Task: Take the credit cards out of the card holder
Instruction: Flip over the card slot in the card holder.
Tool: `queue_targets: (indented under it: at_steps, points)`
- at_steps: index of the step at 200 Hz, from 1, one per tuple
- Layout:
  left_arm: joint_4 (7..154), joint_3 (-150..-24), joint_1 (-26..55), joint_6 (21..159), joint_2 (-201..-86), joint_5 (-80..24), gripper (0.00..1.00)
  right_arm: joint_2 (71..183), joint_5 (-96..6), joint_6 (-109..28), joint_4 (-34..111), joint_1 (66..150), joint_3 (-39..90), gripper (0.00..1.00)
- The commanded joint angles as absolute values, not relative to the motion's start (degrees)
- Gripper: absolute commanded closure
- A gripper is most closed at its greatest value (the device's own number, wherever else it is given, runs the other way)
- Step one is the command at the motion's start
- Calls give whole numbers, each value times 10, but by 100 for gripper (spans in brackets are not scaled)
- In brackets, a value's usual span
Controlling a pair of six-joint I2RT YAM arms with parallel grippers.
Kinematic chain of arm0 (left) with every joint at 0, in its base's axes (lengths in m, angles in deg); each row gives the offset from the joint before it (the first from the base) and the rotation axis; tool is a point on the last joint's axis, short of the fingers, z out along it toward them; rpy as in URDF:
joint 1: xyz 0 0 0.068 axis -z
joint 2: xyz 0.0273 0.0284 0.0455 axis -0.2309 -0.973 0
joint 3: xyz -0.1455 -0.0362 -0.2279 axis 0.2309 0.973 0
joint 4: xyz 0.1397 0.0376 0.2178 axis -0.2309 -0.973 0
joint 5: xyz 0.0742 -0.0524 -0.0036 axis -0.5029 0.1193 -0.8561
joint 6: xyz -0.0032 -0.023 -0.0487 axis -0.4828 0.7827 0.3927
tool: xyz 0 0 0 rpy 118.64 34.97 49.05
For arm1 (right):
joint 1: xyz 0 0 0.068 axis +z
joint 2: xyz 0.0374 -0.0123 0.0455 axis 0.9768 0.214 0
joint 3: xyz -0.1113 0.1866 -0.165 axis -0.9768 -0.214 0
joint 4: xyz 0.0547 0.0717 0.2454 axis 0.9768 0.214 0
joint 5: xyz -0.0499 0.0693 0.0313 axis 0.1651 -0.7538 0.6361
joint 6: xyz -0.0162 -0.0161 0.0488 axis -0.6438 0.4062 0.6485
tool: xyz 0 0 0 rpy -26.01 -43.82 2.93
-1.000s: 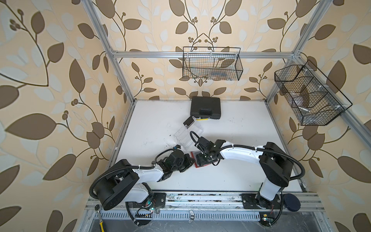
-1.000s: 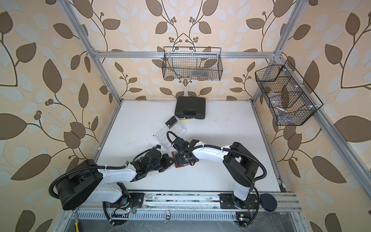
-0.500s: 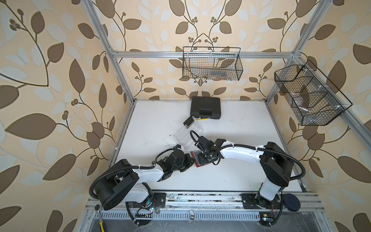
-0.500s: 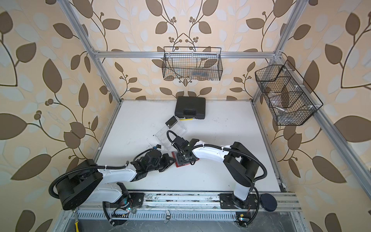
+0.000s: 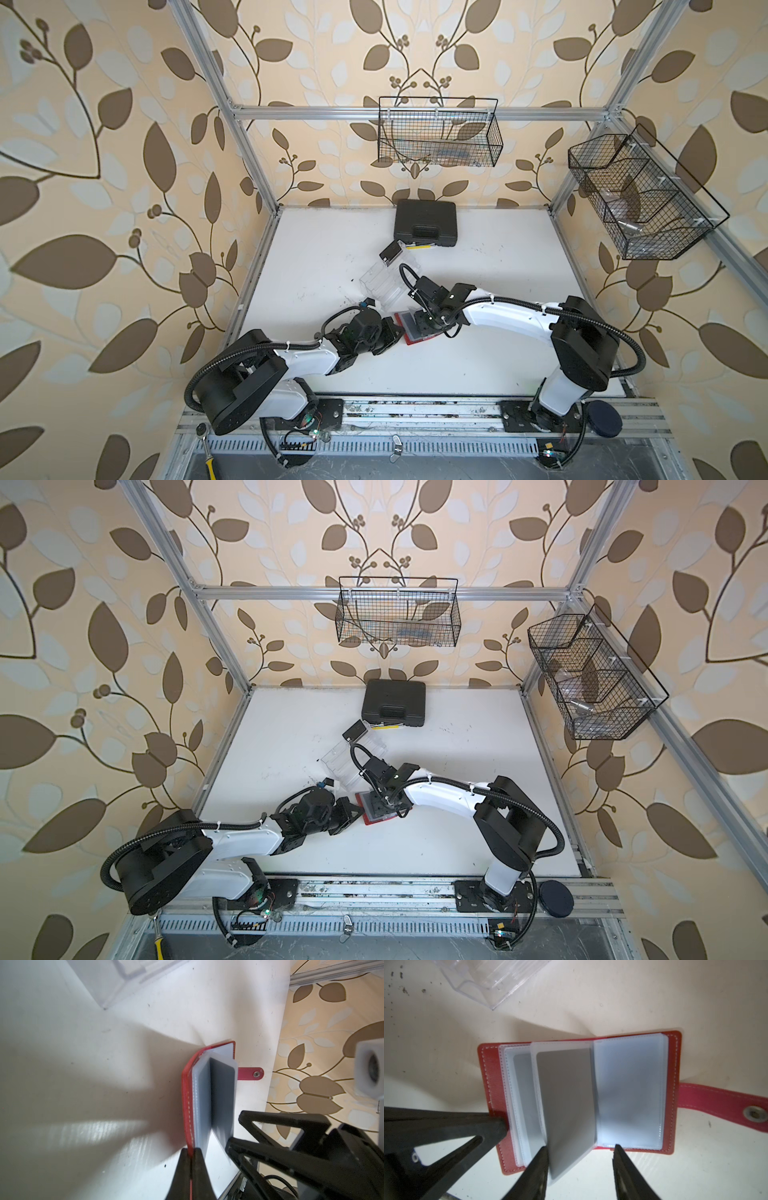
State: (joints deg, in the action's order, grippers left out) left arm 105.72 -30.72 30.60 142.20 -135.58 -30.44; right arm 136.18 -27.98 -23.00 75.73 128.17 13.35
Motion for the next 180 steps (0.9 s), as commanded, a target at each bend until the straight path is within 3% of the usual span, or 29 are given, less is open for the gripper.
queue_targets:
  at_steps: [1, 34, 76, 84, 107, 150, 180]
  points:
    - [1048, -319, 311, 1407, -1347, -296, 100, 1351, -248, -226, 781, 1269, 121, 54]
    - [1037, -318, 311, 1402, -1341, -297, 100, 1341, -247, -227, 782, 1257, 115, 55]
    - [1005, -321, 311, 1385, -1330, -294, 100, 1318, -250, -225, 784, 1232, 94, 42]
    - [991, -321, 311, 1384, -1320, -297, 85, 1309, -256, -226, 780, 1226, 88, 41]
    - [922, -323, 313, 1383, -1264, -312, 59, 1277, -294, -220, 752, 1206, 64, 42]
    - [743, -367, 334, 1374, -1113, -350, 51, 1254, -369, -207, 695, 1175, 34, 61]
    - [782, -401, 336, 1373, -1162, -306, 51, 1284, -391, -211, 670, 1161, 32, 83]
